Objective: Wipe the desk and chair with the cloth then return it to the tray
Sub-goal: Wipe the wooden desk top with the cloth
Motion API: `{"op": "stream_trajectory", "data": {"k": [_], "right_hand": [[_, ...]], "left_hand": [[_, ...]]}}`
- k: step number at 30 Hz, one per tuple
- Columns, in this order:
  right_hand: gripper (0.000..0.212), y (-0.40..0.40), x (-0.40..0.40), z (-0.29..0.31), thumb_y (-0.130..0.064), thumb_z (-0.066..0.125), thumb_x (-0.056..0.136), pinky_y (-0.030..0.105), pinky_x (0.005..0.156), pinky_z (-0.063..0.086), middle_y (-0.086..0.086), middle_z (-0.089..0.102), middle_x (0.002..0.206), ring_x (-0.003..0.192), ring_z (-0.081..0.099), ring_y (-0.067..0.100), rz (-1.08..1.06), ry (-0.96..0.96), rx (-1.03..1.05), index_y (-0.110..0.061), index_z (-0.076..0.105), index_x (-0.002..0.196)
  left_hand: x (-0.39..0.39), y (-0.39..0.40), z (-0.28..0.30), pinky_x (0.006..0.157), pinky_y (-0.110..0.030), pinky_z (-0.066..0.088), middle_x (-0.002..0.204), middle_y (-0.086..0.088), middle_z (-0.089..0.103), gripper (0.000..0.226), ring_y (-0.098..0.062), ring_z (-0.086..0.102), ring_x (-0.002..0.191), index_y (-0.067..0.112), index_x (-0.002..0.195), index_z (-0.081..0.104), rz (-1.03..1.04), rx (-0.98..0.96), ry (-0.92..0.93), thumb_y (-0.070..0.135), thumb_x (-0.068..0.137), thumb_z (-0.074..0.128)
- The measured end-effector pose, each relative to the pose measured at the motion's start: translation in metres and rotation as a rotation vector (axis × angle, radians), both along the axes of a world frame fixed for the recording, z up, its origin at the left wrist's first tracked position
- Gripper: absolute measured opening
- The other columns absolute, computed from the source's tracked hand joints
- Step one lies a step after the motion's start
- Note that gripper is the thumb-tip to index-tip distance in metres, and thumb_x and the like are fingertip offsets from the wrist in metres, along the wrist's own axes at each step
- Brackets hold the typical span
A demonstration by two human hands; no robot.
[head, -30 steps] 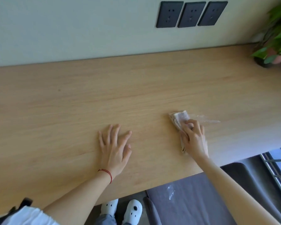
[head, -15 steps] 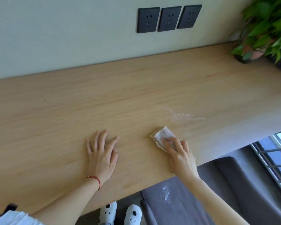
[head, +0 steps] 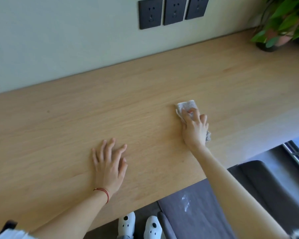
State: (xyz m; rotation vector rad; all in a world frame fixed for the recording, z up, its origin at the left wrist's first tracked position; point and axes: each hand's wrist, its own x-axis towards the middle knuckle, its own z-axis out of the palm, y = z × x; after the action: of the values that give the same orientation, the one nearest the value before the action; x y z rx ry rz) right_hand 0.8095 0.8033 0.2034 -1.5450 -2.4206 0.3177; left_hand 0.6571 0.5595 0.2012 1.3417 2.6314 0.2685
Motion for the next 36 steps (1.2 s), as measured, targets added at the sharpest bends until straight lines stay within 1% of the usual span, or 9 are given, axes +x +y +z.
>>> {"op": "stream_trajectory", "data": {"k": [4,7,12,16,22,27,29,32,36], "right_hand": [[0.038,-0.062,0.020,0.009,-0.041,0.048,0.094,0.039,0.075,0.046,0.003,0.055,0.126,0.093,0.049,0.029,0.338,-0.011,-0.006,-0.027,0.055,0.128],[0.038,-0.062,0.068,0.009,-0.043,0.039,0.095,0.040,0.066,0.052,0.003,0.061,0.113,0.083,0.053,0.027,0.385,-0.074,0.060,-0.026,0.060,0.123],[0.034,0.026,0.114,-0.002,-0.031,0.047,0.097,0.047,0.074,0.050,0.011,0.047,0.122,0.099,0.047,0.035,-0.064,-0.126,0.060,-0.021,0.053,0.129],[0.039,0.074,0.046,-0.001,-0.043,0.035,0.100,0.045,0.086,0.042,0.011,0.041,0.134,0.108,0.042,0.037,-0.356,-0.009,-0.006,-0.027,0.051,0.131],[0.037,-0.036,-0.060,-0.002,-0.046,0.039,0.096,0.040,0.078,0.043,0.004,0.053,0.127,0.100,0.049,0.033,0.184,0.041,0.049,-0.030,0.058,0.123],[0.026,-0.081,0.005,0.000,-0.033,0.060,0.089,0.035,0.059,0.051,0.001,0.065,0.114,0.082,0.057,0.027,0.615,0.039,0.088,-0.029,0.064,0.115],[0.026,-0.041,0.045,0.000,-0.026,0.066,0.087,0.039,0.062,0.053,0.003,0.062,0.119,0.088,0.056,0.032,0.482,0.015,0.118,-0.029,0.065,0.113],[0.023,0.049,0.082,-0.002,-0.032,0.052,0.096,0.042,0.078,0.045,0.003,0.051,0.129,0.102,0.044,0.034,0.100,-0.035,0.093,-0.028,0.064,0.114],[0.028,0.110,0.047,0.002,-0.033,0.043,0.098,0.044,0.082,0.039,0.008,0.044,0.132,0.110,0.039,0.037,-0.189,-0.056,0.020,-0.020,0.063,0.113]], "left_hand": [[0.007,0.006,0.006,0.115,-0.061,0.010,0.146,-0.013,0.041,0.062,-0.035,0.023,0.142,0.023,0.126,0.057,0.043,-0.015,-0.023,0.048,0.082,0.021],[0.011,0.009,0.002,0.113,-0.062,0.011,0.144,-0.016,0.043,0.061,-0.038,0.025,0.141,0.019,0.122,0.059,0.068,0.010,-0.010,0.048,0.081,0.024],[0.006,0.009,-0.014,0.110,-0.064,0.016,0.136,-0.014,0.048,0.048,-0.039,0.031,0.136,0.021,0.115,0.060,0.073,0.052,0.042,0.042,0.082,0.033],[0.004,0.010,-0.020,0.112,-0.062,0.015,0.137,-0.012,0.047,0.043,-0.036,0.030,0.137,0.024,0.114,0.058,0.081,0.067,0.058,0.043,0.083,0.034],[0.010,0.010,-0.013,0.111,-0.064,0.018,0.136,-0.014,0.049,0.045,-0.038,0.033,0.136,0.019,0.112,0.060,0.108,0.060,0.055,0.037,0.084,0.030],[0.011,0.007,-0.006,0.110,-0.065,0.019,0.136,-0.017,0.051,0.049,-0.041,0.035,0.135,0.016,0.111,0.062,0.076,0.032,0.051,0.036,0.083,0.027],[0.009,0.009,-0.006,0.111,-0.064,0.017,0.137,-0.017,0.050,0.050,-0.040,0.033,0.136,0.017,0.112,0.062,0.088,0.032,0.036,0.038,0.084,0.027],[0.011,0.012,-0.007,0.110,-0.064,0.019,0.136,-0.017,0.050,0.048,-0.041,0.034,0.135,0.017,0.112,0.062,0.104,0.024,0.045,0.038,0.084,0.029],[0.012,0.013,-0.008,0.110,-0.065,0.019,0.137,-0.017,0.050,0.048,-0.040,0.034,0.136,0.018,0.112,0.062,0.104,0.011,0.059,0.040,0.085,0.029]]}}
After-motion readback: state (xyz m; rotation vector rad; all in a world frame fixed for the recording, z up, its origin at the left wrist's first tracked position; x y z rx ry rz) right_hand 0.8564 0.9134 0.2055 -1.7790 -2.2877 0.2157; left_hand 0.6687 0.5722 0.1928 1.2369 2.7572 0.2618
